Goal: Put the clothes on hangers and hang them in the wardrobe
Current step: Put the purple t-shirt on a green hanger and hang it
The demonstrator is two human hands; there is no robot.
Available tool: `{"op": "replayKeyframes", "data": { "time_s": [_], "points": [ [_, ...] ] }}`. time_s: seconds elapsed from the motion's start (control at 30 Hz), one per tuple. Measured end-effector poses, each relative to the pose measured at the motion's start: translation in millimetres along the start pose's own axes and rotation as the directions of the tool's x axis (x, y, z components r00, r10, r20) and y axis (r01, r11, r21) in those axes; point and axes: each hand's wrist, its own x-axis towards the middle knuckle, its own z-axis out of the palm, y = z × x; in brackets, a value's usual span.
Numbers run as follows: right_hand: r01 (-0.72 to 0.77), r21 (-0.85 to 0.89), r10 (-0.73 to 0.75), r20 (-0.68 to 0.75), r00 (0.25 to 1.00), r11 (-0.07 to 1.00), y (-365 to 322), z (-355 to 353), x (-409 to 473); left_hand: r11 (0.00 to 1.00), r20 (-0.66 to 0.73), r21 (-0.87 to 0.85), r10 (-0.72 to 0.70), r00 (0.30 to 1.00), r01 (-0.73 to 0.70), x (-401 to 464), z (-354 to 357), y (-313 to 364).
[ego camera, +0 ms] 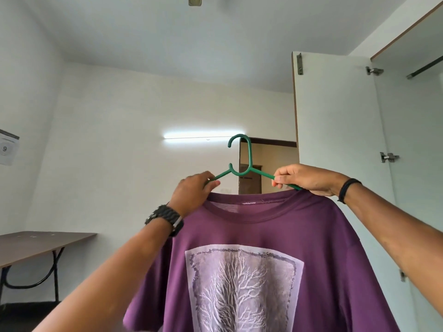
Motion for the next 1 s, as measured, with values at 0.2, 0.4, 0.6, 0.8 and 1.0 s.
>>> {"op": "replayKeyframes", "data": {
  "time_s": [0.2, 0.4, 0.6, 0.8, 1.0],
  "points": [
    [-0.071, -0.025, 0.071, 0.017, 0.997, 0.997, 17, -16, -16, 0.996, -0.026, 0.071, -0.054, 0.998, 0.055, 12, 35, 23],
    [-0.260, 0.089, 0.240, 0.192, 0.952, 0.961, 59, -50, -39, 0.983, -0.108, 0.139, -0.106, 0.989, 0.120, 27, 88, 47],
    [-0.206, 0.069, 0.210, -0.055, 0.976, 0.976, 145, -74, -53, 0.972, -0.110, 0.026, -0.231, 0.967, 0.235, 57, 188, 91],
    [-0.186, 0.020, 0.182, -0.338, 0.923, 0.982, 247, -112, -45, 0.997, -0.204, -0.063, 0.026, 0.979, -0.040, 75, 308, 143],
    [-0.232, -0.030, 0.197, -0.429, 0.882, 0.972, 337, -170, -20, 0.969, 0.119, -0.096, 0.237, 0.964, -0.226, 110, 419, 175]
  ]
}}
